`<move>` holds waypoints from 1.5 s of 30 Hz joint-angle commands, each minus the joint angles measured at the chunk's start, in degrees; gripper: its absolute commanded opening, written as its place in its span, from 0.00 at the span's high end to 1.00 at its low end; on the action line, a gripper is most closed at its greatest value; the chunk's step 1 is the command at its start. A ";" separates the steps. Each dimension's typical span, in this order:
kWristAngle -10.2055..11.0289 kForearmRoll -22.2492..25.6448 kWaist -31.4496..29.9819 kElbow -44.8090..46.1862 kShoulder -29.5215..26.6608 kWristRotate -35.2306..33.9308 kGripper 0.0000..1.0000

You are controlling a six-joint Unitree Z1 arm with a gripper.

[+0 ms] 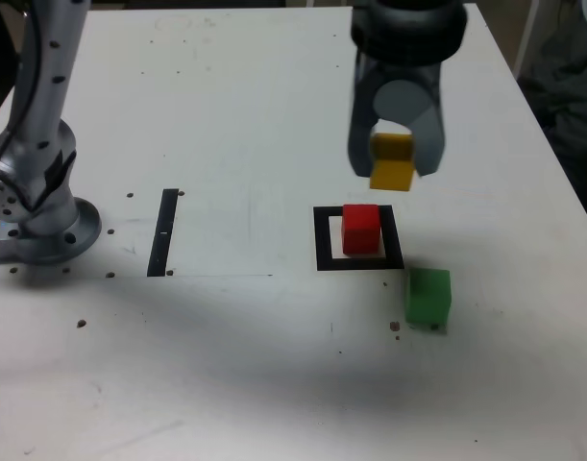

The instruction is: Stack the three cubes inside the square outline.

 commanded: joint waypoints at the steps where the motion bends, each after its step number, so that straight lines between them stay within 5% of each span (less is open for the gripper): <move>1: -0.54 -2.04 0.90 2.35 -1.14 -0.09 0.74; 11: -3.69 -9.16 3.62 11.52 -2.39 0.44 0.74; 27: -5.56 -12.39 4.10 15.26 -2.13 0.50 0.73; 35: -6.24 -14.38 4.63 17.35 -2.10 1.19 0.03; 45: -6.09 -14.39 5.02 18.20 -2.31 1.29 0.00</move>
